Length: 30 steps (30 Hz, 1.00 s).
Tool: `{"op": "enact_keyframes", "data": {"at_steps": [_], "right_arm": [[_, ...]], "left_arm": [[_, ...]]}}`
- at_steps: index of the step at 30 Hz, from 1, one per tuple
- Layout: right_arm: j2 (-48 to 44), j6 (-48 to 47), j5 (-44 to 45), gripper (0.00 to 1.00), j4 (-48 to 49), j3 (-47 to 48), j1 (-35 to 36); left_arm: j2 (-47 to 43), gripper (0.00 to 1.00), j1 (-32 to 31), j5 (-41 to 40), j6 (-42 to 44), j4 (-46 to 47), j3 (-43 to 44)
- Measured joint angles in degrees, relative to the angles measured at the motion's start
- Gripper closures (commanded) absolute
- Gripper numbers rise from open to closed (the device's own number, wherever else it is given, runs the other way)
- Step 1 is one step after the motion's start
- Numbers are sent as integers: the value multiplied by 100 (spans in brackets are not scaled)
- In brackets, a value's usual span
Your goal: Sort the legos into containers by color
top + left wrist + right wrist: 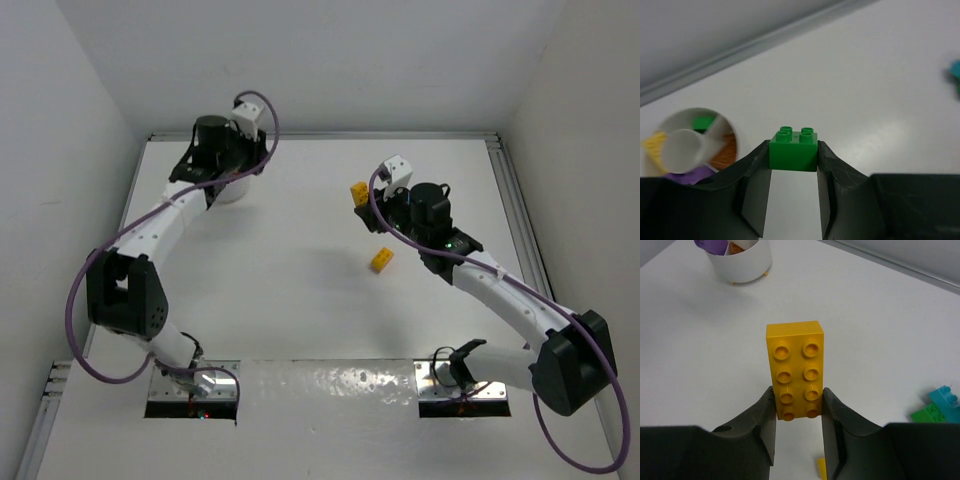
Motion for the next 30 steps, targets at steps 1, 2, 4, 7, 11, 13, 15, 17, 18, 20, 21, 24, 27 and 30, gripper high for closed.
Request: {"op": "enact_keyframes", "data": {"at_steps": [1, 2, 4, 7, 11, 13, 15, 17, 18, 20, 21, 24, 27, 30], "right_arm": [[0, 81, 0, 100, 39, -42, 0], [0, 144, -2, 100, 72, -81, 0], [2, 264, -4, 100, 90, -122, 4], [11, 372, -11, 100, 133, -122, 7], [11, 422, -33, 100, 127, -122, 15], [11, 452, -46, 100, 127, -122, 15], [13, 496, -55, 100, 125, -122, 15], [13, 542, -83, 100, 122, -122, 15], [15, 564, -94, 100, 122, -122, 15], [17, 592, -120, 100, 120, -122, 15], [20, 603, -133, 100, 120, -122, 15], [22, 621, -138, 100, 118, -122, 15], [24, 623, -138, 100, 111, -122, 15], [24, 621, -138, 100, 85, -122, 15]], "left_arm": [[190, 100, 20, -339, -13, 2, 354], [387, 100, 55, -584, -7, -50, 728], [962, 100, 177, -966, 59, -138, 1641], [1961, 100, 431, -1191, 162, -511, 3008], [3187, 100, 809, -1283, 262, -1071, 4162], [3519, 100, 940, -1307, 304, -1283, 4181], [3775, 100, 1045, -1340, 337, -1467, 4179], [3936, 100, 1091, -1360, 387, -1572, 4179], [3985, 100, 1095, -1368, 407, -1620, 4177], [4004, 100, 1093, -1384, 448, -1652, 4135], [4004, 100, 1093, -1386, 472, -1646, 4109], [4004, 93, 1093, -1366, 535, -1591, 4002], [4004, 77, 1093, -1349, 577, -1495, 3908], [4004, 63, 1095, -1349, 579, -1462, 3880]]}}
